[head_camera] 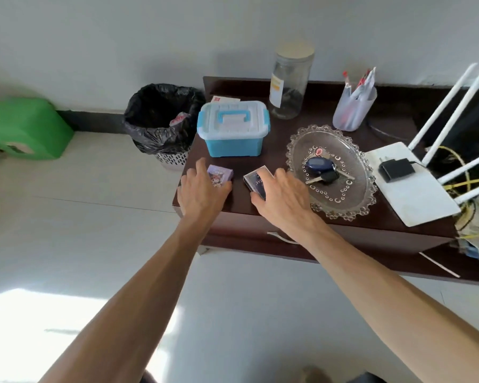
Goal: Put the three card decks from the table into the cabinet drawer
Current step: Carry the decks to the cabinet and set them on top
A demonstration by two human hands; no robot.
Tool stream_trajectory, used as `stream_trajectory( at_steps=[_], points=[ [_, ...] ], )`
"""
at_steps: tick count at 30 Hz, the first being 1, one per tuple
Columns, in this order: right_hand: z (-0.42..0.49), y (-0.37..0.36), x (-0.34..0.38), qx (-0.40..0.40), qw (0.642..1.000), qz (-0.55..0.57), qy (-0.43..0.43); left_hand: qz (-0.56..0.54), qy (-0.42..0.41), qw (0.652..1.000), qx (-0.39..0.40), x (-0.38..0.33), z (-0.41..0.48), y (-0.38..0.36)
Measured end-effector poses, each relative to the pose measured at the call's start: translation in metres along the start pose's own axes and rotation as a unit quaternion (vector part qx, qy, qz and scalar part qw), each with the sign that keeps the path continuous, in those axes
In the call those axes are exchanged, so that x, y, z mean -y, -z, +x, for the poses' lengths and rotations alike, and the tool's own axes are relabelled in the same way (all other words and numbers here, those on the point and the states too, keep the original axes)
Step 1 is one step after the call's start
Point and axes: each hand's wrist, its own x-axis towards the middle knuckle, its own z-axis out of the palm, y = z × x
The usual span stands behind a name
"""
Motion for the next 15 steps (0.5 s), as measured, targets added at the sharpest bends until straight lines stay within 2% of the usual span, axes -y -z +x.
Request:
stream_trajectory(
  at_steps=[5, 8, 10, 12, 15],
  points=[
    [0.0, -0.006, 0.001, -0.01, 1.0, -0.003, -0.003, 0.019, -0.001, 1.0, -0.022, 0.0, 0.004, -0.011],
    [-0.008, 0.005, 0.002, 0.005, 1.0, 0.0, 0.005, -0.033, 0.001, 0.999, -0.018, 0.001, 0.003, -0.01],
    [-0.031, 0.017, -0.001, -0.037, 0.995, 0.082, 0.03, -0.11, 0.014, 0.993, -0.031, 0.014, 0.004, -0.005],
    [-0.072, 0.02, -0.009, -0.084, 0.98, 0.179, 0.022, -0.124, 0.029, 0.99, -0.062, 0.036, 0.006, -0.001],
    [-0.133, 0.004, -0.028, -0.029, 0.97, 0.233, -0.065, -0.128, 0.091, 0.988, -0.017, 0.062, 0.007, -0.005]
  ],
)
